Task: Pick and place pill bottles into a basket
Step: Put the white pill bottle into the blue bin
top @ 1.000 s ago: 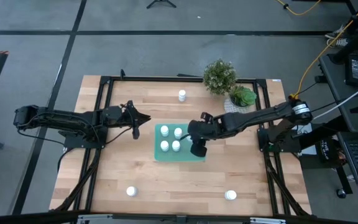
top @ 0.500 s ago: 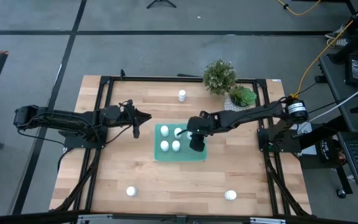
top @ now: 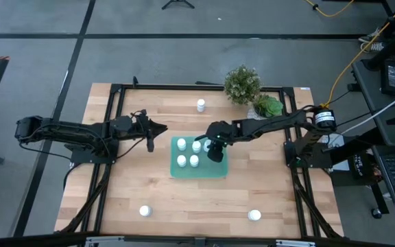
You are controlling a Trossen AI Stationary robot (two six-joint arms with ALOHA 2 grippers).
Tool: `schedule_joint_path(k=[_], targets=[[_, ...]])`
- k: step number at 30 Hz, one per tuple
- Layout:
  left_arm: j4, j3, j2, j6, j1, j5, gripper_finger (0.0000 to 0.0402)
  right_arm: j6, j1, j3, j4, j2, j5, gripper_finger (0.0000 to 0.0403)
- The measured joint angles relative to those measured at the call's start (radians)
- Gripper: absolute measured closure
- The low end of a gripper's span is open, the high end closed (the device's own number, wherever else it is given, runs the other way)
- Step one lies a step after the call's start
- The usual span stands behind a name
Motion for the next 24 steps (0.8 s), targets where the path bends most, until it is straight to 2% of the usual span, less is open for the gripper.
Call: schedule_joint_path(k=[9,24], targets=[[0.008,0.0,0.0,0.0,0.0,0.0,0.0357,-0.012,0.001,0.005,0.05,0.042,-0.019,0.025],[0.021,0.0,0.001,0.017,0.0,-0.001,0.0357,-0.043,-0.007,0.026,0.01,0.044,-0.019,0.0241]])
